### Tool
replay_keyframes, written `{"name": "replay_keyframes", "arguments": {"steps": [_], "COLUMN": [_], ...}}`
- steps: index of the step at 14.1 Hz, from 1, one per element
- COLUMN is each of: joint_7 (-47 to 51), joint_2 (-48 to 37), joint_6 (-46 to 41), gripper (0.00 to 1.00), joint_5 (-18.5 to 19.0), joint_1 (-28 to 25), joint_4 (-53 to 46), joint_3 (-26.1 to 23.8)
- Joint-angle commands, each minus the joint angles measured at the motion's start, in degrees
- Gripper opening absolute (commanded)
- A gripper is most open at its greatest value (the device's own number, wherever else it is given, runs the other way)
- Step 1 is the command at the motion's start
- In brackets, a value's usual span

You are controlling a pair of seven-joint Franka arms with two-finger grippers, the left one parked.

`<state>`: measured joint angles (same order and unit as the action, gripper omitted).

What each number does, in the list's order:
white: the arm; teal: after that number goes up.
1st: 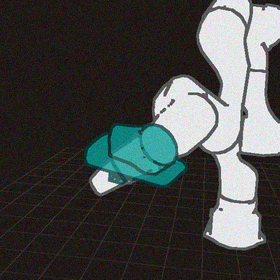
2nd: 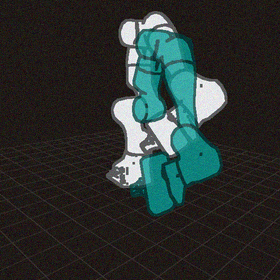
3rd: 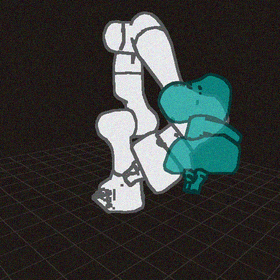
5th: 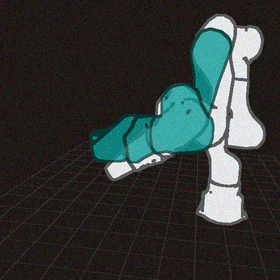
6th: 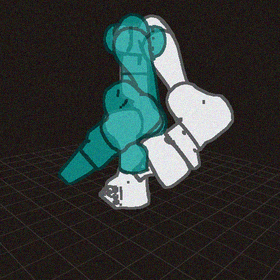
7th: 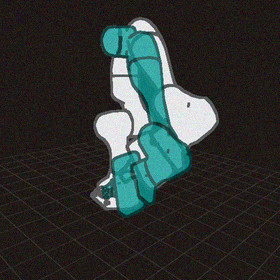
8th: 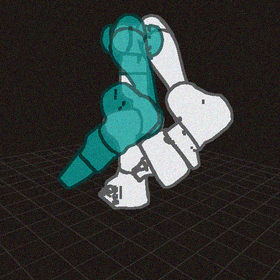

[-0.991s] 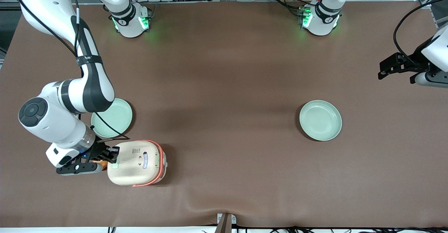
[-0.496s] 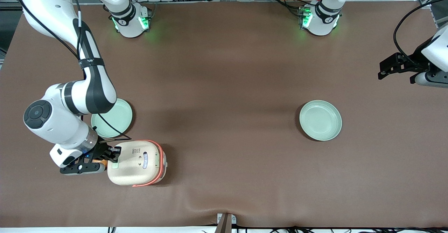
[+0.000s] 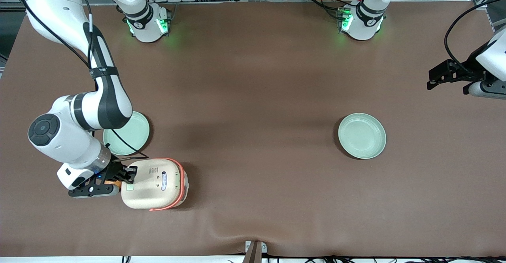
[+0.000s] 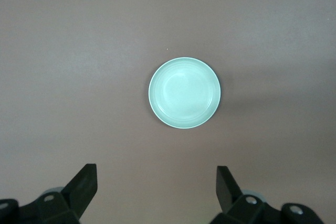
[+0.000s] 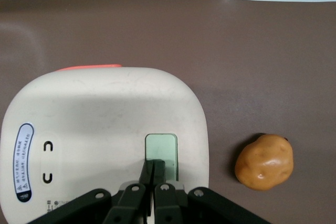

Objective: Press rice cooker button with right arm

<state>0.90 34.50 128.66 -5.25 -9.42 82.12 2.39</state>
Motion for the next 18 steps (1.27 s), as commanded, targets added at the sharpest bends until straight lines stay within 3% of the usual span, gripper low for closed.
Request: {"name": "replay_keyframes", "arguments": {"steps": [1,7,11,14,15,17,18], "joint_7": [-0.19,0.24,0.25,0.25,0.33,0.33,0.33], "joint_2": [1.01,-0.74,-4.17,-7.51,-8.74,-10.85,-11.73], "joint_6": [2.99,2.39,-2.97,-7.09,-8.68,-9.48,-9.74], "gripper": [0.06,0.08,0.23,0.44,0.56,0.89,1.0], "joint_5": [-0.11,-0.03,-0.12,-0.29,-0.38,-0.47,-0.47], "joint_1": [-0.07,-0.25,-0.25,0.19,0.28,0.54,0.54], "joint_4": [1.63,0.76,0.06,0.06,0.06,0.58,0.76], "joint_3": [0.33,0.33,0.25,-0.02,-0.1,-0.11,-0.19]}}
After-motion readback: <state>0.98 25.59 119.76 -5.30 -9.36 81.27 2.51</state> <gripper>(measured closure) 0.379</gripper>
